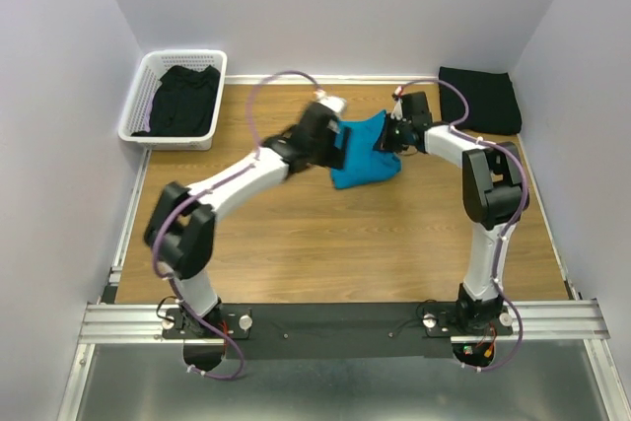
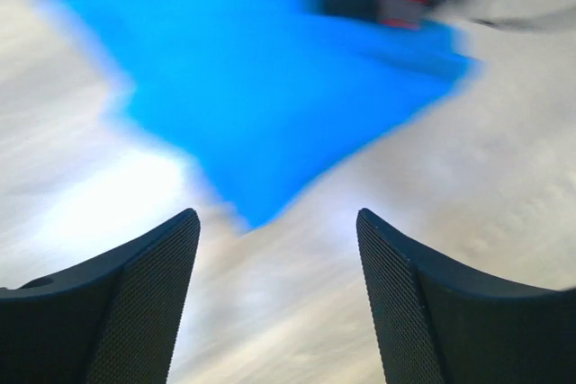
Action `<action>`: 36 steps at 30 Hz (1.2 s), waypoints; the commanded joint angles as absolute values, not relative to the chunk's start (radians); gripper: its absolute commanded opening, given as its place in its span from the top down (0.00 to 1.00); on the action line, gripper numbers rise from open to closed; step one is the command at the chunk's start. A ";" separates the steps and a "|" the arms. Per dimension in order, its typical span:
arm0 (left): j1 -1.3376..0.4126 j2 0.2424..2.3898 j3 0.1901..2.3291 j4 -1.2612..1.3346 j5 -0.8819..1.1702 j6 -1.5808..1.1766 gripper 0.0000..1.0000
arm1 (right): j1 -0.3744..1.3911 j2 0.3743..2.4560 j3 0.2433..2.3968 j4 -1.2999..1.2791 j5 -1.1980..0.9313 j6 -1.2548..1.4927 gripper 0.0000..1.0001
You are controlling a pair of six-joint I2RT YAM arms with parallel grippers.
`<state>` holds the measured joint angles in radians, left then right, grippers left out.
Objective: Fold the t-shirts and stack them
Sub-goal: Neatly place the folded tshirt to the corner
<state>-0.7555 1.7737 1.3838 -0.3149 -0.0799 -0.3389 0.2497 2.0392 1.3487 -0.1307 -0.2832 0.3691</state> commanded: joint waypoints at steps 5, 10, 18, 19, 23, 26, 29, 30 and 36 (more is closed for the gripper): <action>-0.419 1.517 1.232 -0.292 -0.011 -0.282 0.20 | 0.249 2.203 1.679 -0.293 0.286 -0.101 1.00; -0.292 1.345 1.005 -0.166 -0.080 -0.322 0.20 | 0.219 2.374 1.931 -0.290 0.484 -0.374 1.00; -0.265 1.304 0.824 -0.100 -0.176 -0.336 0.20 | 0.138 2.559 2.259 -0.282 0.486 -0.521 0.99; -0.264 1.322 0.828 -0.098 -0.190 -0.340 0.20 | 0.132 2.565 2.285 -0.281 0.491 -0.534 1.00; -0.264 1.354 0.833 -0.094 -0.225 -0.354 0.20 | 0.106 2.576 2.304 -0.267 0.521 -0.564 0.99; -0.264 1.365 0.819 -0.081 -0.213 -0.357 0.20 | 0.095 2.579 2.306 -0.239 0.541 -0.591 0.99; -0.264 1.379 0.818 -0.081 -0.209 -0.351 0.20 | 0.089 2.582 2.306 -0.206 0.567 -0.627 0.99; -0.264 1.384 0.818 -0.081 -0.210 -0.353 0.21 | 0.080 2.579 2.309 -0.196 0.569 -0.635 1.00; -0.264 1.384 0.819 -0.081 -0.222 -0.359 0.21 | 0.055 2.537 2.298 -0.178 0.557 -0.624 0.99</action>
<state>-0.2691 1.3762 0.8223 -0.1085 -0.1829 -0.3458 0.0799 2.5538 2.2692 -0.2363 0.5270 -0.6056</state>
